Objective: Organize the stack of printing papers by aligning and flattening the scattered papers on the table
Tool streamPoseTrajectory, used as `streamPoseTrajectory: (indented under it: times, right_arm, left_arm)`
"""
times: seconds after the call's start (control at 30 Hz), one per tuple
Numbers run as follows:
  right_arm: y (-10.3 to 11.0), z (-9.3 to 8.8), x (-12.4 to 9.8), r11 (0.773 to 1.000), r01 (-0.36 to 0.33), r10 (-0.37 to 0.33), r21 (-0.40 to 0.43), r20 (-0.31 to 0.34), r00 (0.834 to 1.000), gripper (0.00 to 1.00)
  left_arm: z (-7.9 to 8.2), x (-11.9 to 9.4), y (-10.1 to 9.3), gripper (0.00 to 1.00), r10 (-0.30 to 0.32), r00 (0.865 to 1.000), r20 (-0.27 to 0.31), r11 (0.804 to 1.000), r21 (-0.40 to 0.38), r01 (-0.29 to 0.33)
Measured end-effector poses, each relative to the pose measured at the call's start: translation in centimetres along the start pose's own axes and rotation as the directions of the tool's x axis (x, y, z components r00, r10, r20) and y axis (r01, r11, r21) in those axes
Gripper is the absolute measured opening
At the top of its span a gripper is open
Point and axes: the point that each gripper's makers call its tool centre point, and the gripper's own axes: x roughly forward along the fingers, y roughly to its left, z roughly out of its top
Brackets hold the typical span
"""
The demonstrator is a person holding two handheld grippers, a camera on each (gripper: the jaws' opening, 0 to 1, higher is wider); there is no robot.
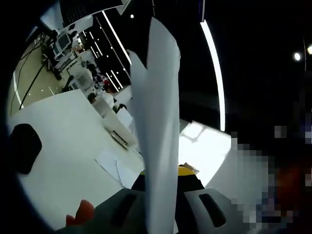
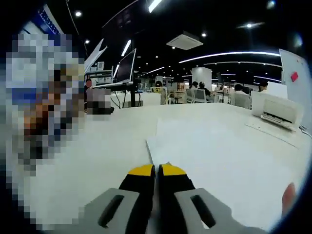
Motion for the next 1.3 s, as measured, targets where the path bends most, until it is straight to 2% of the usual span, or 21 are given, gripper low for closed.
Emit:
streamPoseTrajectory:
  times: [0.13,0.17,0.23,0.43,0.5,0.73,0.8,0.9,1.03,1.07,1.3]
  right_arm:
    - [-0.1,-0.1,0.0,1.0,0.01,-0.011,-0.016,-0.015,1.0,0.0]
    - [-0.2,-0.1,0.0,0.999,0.02,-0.021,-0.043,-0.019,1.0,0.0]
    - [-0.3,-0.1,-0.2,0.999,0.048,-0.048,-0.01,-0.032,0.998,0.0]
    - [-0.7,1.7,-1.8,0.994,0.108,-0.108,-0.009,-0.013,0.994,0.0]
    - [-0.8,2.4,-2.6,0.992,0.124,-0.123,0.024,-0.015,0.992,0.0]
    - [-0.2,6.0,-5.3,0.989,0.136,-0.139,0.048,0.064,0.988,0.0]
    - [0.0,7.1,-6.2,0.989,0.122,-0.13,0.083,0.096,0.987,0.0]
    - [0.2,9.2,-7.7,0.979,0.065,-0.098,0.191,0.172,0.98,0.0]
    - [-0.7,12.1,-9.9,0.952,-0.008,-0.081,0.307,0.275,0.958,0.0]
    - [-0.9,12.9,-10.5,0.948,-0.018,-0.083,0.319,0.301,0.95,0.0]
    - [-1.4,15.4,-12.7,0.95,-0.007,-0.103,0.312,0.336,0.936,0.0]
  left_arm:
    - [0.2,0.0,0.0,0.06,0.003,1.0,0.005,1.0,-0.002,-0.003]
    - [0.2,0.0,-0.1,0.06,0.0,1.0,0.005,1.0,-0.001,0.0]
    - [0.1,0.1,-0.3,0.06,-0.003,1.0,0.003,1.0,0.0,0.003]
    - [0.0,0.4,-0.4,0.06,-0.011,1.0,-0.002,1.0,0.0,0.011]
    - [0.0,0.5,-0.3,0.06,-0.011,1.0,-0.002,1.0,-0.004,0.011]
    - [-0.7,0.9,-0.4,0.06,-0.015,1.0,-0.013,1.0,-0.009,0.015]
    - [-0.9,1.0,-0.3,0.06,-0.015,1.0,-0.019,1.0,-0.011,0.015]
    - [-1.1,1.2,-0.4,0.06,-0.017,1.0,-0.025,1.0,-0.013,0.017]
    - [-1.3,1.4,-0.4,0.06,-0.017,0.999,-0.033,1.0,-0.012,0.016]
    - [-1.4,1.4,-0.5,0.06,-0.018,0.999,-0.034,1.0,-0.011,0.017]
    - [-2.1,2.0,-0.4,0.06,-0.02,0.999,-0.046,1.0,-0.018,0.019]
